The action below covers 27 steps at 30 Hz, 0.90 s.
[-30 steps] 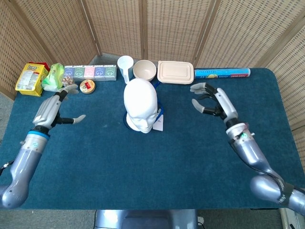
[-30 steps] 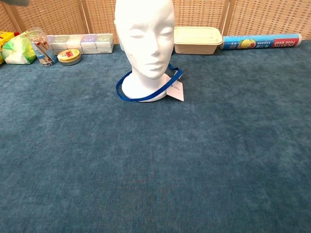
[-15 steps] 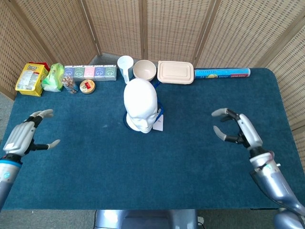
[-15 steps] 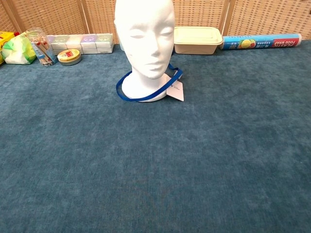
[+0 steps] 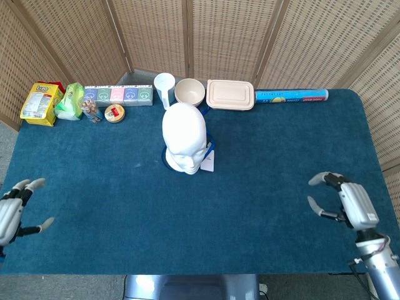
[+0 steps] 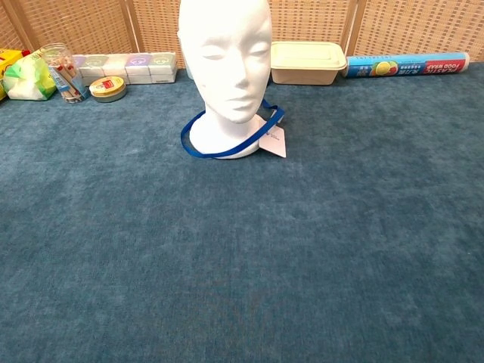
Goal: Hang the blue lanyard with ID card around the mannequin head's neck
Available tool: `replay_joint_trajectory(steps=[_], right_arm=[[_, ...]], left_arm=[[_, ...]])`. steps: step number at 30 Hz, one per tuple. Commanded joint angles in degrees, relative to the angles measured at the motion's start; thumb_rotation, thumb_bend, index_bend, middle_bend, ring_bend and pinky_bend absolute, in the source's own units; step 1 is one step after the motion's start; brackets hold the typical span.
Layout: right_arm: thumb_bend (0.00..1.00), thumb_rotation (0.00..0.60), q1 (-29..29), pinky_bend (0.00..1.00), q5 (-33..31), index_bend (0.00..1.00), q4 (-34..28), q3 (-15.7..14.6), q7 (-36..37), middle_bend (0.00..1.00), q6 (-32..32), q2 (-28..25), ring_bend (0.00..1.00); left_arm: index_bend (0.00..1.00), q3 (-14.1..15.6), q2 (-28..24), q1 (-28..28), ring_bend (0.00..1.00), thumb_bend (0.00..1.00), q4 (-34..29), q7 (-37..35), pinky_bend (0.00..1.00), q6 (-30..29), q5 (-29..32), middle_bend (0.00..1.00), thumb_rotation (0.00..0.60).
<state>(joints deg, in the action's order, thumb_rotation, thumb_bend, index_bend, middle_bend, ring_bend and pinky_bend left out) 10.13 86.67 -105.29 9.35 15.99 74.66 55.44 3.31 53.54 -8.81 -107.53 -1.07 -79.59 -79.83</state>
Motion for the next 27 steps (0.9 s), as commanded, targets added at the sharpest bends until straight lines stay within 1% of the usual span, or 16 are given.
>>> replay_joint_trajectory(steps=[1, 5, 8, 14, 21, 27], right_arm=[[0.40, 0.419, -4.2, 0.35, 3.1, 0.40, 1.4, -3.7, -8.5, 0.38, 5.1, 1.0, 0.34], [0.40, 0.418, -6.7, 0.35, 4.2, 0.41, 1.6, -5.7, -12.6, 0.39, 8.4, 1.4, 0.35], [0.40, 0.421, -8.3, 0.35, 5.1, 0.42, 1.9, -6.6, -14.7, 0.40, 11.1, 1.9, 0.35], [0.40, 0.420, -10.5, 0.36, 6.5, 0.42, 2.4, -7.9, -18.2, 0.40, 14.4, 2.9, 0.35], [0.40, 0.421, -11.7, 0.37, 7.4, 0.42, 2.6, -8.8, -18.0, 0.40, 16.2, 3.5, 0.35], [0.40, 0.419, -11.9, 0.37, 8.2, 0.42, 2.7, -9.1, -18.0, 0.41, 16.7, 3.6, 0.35]], left_arm=[[0.13, 2.1, -1.4, 2.3, 0.09, 0.22, -1.0, 0.5, 0.22, -1.1, -2.4, 0.22, 0.535], [0.16, 3.7, -1.4, 4.9, 0.09, 0.22, -1.1, 0.5, 0.22, -3.5, -5.0, 0.22, 0.530], [0.17, 4.6, -0.9, 6.8, 0.09, 0.22, -0.8, 0.0, 0.22, -5.3, -6.6, 0.22, 0.540], [0.18, 5.8, 0.5, 9.8, 0.09, 0.22, 0.2, -0.7, 0.22, -8.4, -9.4, 0.22, 0.546], [0.19, 6.2, 1.9, 11.8, 0.09, 0.22, 0.8, -0.7, 0.22, -10.1, -11.3, 0.22, 0.554], [0.19, 5.9, 1.8, 12.4, 0.09, 0.22, 0.3, -0.1, 0.22, -10.4, -12.0, 0.22, 0.563]])
